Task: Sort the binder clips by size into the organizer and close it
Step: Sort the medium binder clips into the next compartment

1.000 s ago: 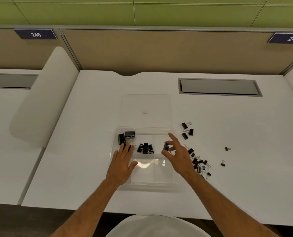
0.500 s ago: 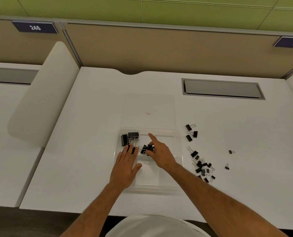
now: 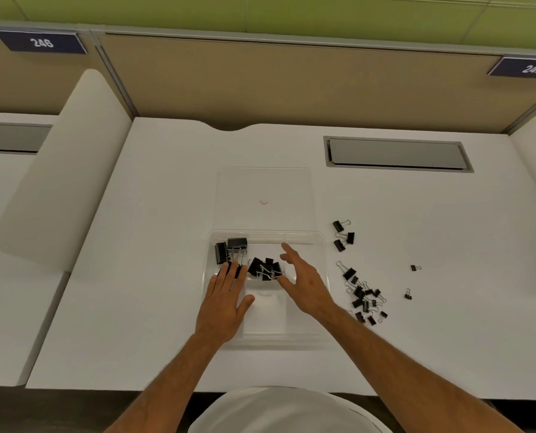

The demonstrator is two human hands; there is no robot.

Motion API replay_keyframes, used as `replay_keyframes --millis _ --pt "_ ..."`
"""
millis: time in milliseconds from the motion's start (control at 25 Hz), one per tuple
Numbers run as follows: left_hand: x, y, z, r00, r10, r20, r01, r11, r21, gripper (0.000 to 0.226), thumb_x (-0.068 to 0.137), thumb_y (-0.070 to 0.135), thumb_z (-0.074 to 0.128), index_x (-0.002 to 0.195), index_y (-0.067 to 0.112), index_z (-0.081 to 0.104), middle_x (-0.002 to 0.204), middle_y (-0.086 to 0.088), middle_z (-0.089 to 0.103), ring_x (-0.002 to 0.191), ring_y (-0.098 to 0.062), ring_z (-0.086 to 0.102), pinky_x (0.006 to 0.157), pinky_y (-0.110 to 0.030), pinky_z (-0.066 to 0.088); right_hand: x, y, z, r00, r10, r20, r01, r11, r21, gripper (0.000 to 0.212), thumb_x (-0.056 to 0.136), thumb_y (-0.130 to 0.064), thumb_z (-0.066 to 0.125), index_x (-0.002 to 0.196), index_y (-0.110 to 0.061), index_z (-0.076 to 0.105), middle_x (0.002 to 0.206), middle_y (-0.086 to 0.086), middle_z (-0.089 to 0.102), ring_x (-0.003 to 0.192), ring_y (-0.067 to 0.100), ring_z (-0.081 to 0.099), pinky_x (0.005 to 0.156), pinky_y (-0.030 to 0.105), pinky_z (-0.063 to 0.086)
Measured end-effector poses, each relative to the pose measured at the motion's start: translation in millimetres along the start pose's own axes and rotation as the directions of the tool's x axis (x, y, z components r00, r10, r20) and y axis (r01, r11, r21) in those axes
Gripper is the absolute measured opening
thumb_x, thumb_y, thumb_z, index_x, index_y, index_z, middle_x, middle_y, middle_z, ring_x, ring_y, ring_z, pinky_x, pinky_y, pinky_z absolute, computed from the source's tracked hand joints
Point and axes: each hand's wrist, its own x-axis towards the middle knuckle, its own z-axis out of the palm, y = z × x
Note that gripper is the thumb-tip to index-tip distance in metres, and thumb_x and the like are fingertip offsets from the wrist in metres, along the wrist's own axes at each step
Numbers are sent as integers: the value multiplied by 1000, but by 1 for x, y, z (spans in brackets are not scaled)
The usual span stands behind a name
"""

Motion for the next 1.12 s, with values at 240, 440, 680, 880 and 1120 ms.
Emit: replay_keyframes --millis 240,440,680,880,1120 --pt "0 2 -1 999 14 -43 -17 998 -64 64 99 57 23 155 31 4 164 4 -3 149 -13 -10 121 -46 6 -49 33 -30 993 20 -114 -20 1000 6 62 95 -20 59 148 -37 32 132 -16 54 122 0 48 102 24 39" --pt "1 37 -5 993 46 -112 -65 983 -171 67 98 55 32 155 25 15 164 3 5 150 -14 -5 121 -43 5 -85 74 -60 971 118 -210 -110 993 50 55 95 -16 59 144 -33 41 122 -14 59 115 3 52 97 28 48" --pt "4 114 1 984 31 -177 -81 956 -281 61 96 52 44 149 24 36 159 4 25 149 -9 6 120 -45 18 -109 108 -99 957 185 -223 -168 982 90 46 94 -13 61 137 -26 52 111 -9 66 101 7 63 90 33 55" --pt "16 165 8 977 51 -205 -111 950 -291 51 95 40 57 142 25 45 152 7 37 147 -6 13 119 -46 20 -110 132 -131 960 178 -214 -168 984 65 40 94 -18 62 129 -36 55 109 -12 65 96 -2 59 82 16 50" --pt "39 196 12 980 74 -183 -117 965 -237 51 94 35 62 141 23 48 150 7 40 147 -11 18 121 -37 6 -101 153 -141 960 199 -196 -189 980 68 41 93 -20 63 132 -31 55 112 -15 62 111 -3 47 96 35 49"
